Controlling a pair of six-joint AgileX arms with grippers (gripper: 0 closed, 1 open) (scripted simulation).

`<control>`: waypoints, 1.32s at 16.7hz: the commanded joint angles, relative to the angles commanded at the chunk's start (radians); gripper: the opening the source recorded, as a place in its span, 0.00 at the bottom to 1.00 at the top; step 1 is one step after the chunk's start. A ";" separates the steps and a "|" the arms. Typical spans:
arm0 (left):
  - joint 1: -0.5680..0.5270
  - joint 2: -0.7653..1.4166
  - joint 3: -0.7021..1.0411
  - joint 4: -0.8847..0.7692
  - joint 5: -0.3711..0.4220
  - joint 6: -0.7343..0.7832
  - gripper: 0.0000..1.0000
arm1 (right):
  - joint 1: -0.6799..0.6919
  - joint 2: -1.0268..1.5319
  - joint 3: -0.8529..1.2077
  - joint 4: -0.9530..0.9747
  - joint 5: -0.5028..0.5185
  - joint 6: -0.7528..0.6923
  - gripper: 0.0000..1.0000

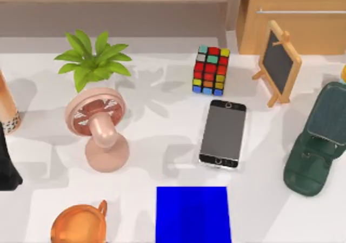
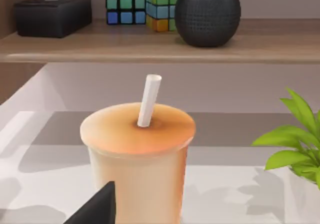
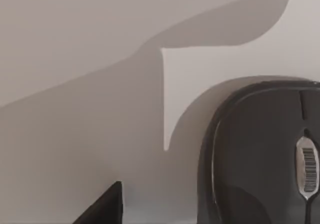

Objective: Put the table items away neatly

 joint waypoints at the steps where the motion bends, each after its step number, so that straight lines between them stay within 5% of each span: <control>1: 0.000 0.000 0.000 0.000 0.000 0.000 1.00 | 0.000 0.000 0.000 0.000 0.000 0.000 0.70; 10: 0.000 0.000 0.000 0.000 0.000 0.000 1.00 | 0.000 0.000 0.000 0.000 0.000 0.000 0.02; 22: 0.000 0.000 0.000 0.000 0.000 0.000 1.00 | -0.025 -0.005 0.017 -0.025 -0.014 0.010 0.00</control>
